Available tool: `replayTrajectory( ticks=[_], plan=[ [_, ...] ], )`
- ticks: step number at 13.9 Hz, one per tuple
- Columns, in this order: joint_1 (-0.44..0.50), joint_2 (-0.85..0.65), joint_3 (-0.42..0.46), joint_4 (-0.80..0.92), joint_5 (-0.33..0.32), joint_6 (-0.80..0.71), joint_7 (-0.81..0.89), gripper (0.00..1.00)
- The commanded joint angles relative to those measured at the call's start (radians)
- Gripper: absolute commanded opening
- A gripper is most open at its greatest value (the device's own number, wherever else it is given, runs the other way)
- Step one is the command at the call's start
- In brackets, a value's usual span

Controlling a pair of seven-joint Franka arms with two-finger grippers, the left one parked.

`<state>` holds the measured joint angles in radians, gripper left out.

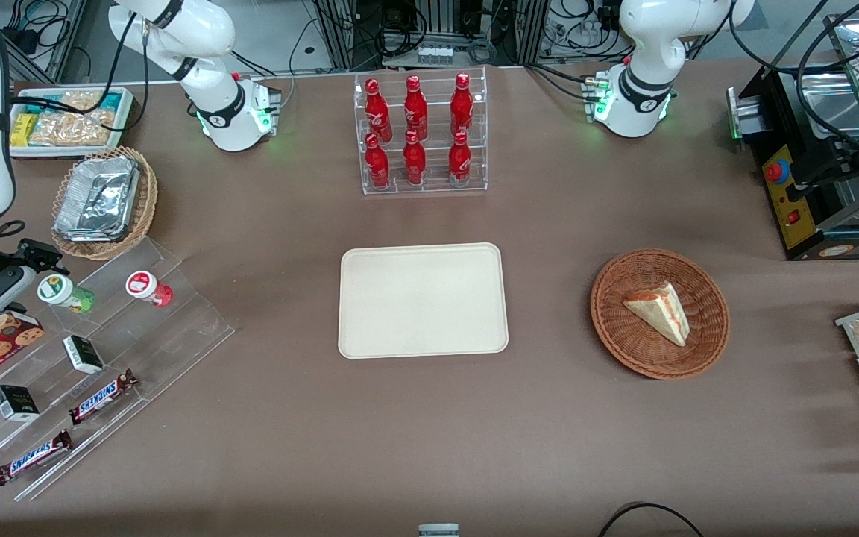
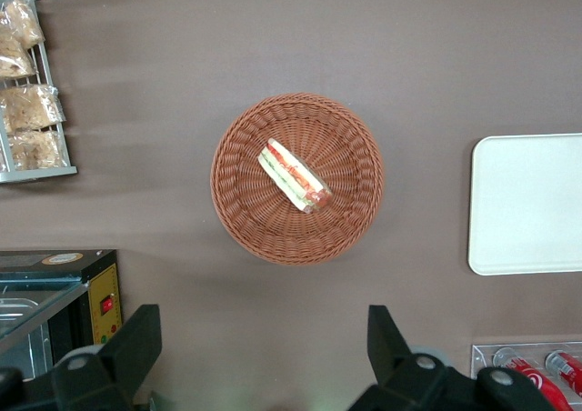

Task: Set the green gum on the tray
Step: 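Grasp the green-and-white gum bottle on the acrylic shelf with the right gripper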

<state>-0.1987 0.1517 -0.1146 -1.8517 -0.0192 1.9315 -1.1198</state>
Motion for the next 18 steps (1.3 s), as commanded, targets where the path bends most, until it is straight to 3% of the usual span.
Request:
replayTrajectory(
  ticks=[1, 12, 13, 15, 16, 18],
  plan=[
    [-0.028, 0.020, 0.004, -0.007, -0.005, 0.037, -0.061, 1.00],
    [-0.080, 0.003, 0.006, -0.153, 0.016, 0.172, -0.103, 0.99],
    [-0.079, 0.003, 0.006, -0.155, 0.019, 0.175, -0.103, 0.93],
    [-0.079, 0.002, 0.006, -0.156, 0.019, 0.173, -0.103, 0.25],
    [-0.077, 0.002, 0.004, -0.156, 0.019, 0.172, -0.101, 0.02],
    [-0.077, -0.004, 0.004, -0.155, 0.019, 0.164, -0.095, 0.00]
  ],
)
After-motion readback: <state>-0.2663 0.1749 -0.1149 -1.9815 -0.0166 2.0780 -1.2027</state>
